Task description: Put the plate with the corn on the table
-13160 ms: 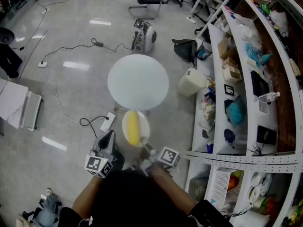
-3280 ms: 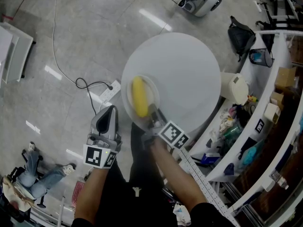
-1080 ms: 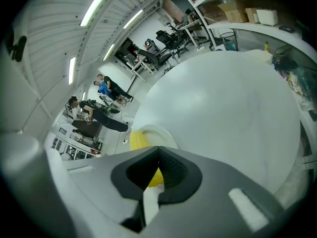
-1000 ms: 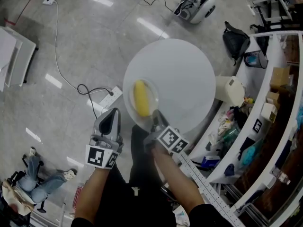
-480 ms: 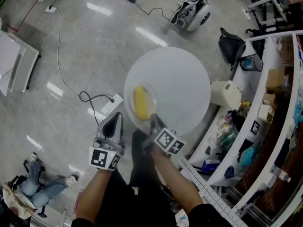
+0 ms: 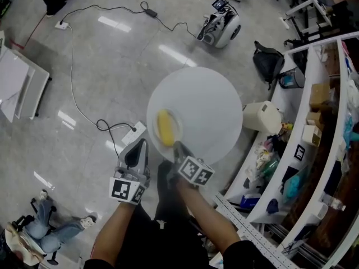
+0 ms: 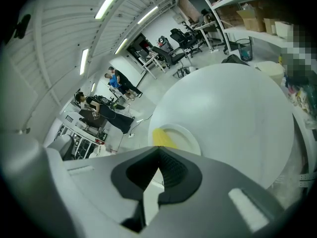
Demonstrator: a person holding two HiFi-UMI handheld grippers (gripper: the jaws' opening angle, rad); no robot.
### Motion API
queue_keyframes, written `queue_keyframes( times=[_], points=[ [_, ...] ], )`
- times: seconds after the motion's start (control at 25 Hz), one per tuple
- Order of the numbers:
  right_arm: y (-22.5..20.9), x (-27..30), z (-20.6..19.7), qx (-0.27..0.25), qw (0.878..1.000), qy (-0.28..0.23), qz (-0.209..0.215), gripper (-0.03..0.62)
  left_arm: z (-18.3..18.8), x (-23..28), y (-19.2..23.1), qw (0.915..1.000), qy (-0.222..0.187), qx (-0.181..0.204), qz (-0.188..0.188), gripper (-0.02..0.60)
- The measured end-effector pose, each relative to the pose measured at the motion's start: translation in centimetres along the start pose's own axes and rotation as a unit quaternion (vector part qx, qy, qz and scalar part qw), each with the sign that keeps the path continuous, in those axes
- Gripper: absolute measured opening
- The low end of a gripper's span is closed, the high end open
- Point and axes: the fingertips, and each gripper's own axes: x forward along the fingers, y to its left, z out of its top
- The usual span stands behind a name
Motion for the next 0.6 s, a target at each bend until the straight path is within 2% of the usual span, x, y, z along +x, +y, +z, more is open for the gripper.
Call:
queue_keyframes(
  times=[0.28, 0.6],
  points=[
    [1.6, -1.4, 1.2, -0.023, 1.000, -0.009, 0.007, 0.009, 1.5, -0.2, -1.2, 1.0000, 0.000, -0.002, -0.003, 0.002],
    [3.7, -3.8, 2.2, -0.048, 0.998, -0.018, 0.018, 0.009, 4.0, -0.9, -3.0, 0.9998, -0.007, 0.013, -0.011, 0.002]
  ],
)
